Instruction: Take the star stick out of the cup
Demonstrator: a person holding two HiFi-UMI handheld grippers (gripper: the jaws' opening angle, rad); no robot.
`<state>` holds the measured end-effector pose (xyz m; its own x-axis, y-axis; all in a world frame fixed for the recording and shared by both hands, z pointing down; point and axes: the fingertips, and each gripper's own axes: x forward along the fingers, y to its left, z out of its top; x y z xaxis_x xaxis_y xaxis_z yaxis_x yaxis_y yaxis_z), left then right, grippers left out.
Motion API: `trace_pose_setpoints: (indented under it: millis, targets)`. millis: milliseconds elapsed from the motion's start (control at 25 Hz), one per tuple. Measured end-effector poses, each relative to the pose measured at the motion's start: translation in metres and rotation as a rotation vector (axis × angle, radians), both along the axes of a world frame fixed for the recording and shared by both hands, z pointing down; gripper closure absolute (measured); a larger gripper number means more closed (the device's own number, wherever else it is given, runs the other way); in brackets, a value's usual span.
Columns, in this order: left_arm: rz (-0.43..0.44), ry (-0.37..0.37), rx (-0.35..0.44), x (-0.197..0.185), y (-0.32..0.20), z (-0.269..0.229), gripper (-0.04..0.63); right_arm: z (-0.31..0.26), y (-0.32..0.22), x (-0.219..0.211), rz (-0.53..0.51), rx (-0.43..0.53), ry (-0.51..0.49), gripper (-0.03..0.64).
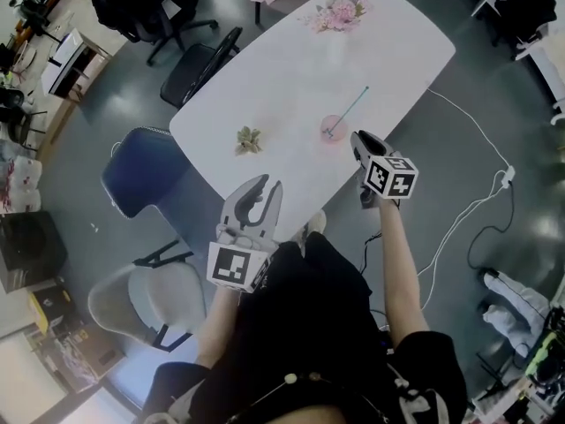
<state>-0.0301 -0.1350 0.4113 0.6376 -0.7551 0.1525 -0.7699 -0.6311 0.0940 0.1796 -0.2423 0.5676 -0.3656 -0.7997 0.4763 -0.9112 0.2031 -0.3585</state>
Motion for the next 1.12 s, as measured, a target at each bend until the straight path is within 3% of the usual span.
trace_pose_setpoints:
  millis: [120, 360, 640, 760, 880, 1120]
  targets:
    - [-0.035, -0.016, -0.003, -0.001, -0.006, 0.003, 0.519, 0.022, -0.024, 0.0, -0.026, -0.038, -0.001, 0.528]
    - [-0.099, -0.043, -0.031, 0.0, -0.01, 0.009, 0.518, 0.051, -0.058, 0.009, -0.027, -0.114, -0.097, 0.512]
    - [-0.167, -0.081, -0.065, 0.0, -0.009, 0.02, 0.519, 0.067, -0.083, 0.008, -0.068, -0.169, -0.107, 0.522]
    - [-0.183, -0.078, -0.059, -0.002, -0.007, 0.023, 0.52, 0.068, -0.088, 0.003, -0.078, -0.17, -0.116, 0.533]
    - [-0.203, -0.075, -0.058, -0.004, -0.006, 0.022, 0.519, 0.067, -0.09, 0.001, -0.078, -0.154, -0.082, 0.594]
    - [-0.224, -0.079, -0.065, -0.006, -0.005, 0.025, 0.52, 0.055, -0.082, -0.001, -0.102, -0.088, 0.001, 0.598]
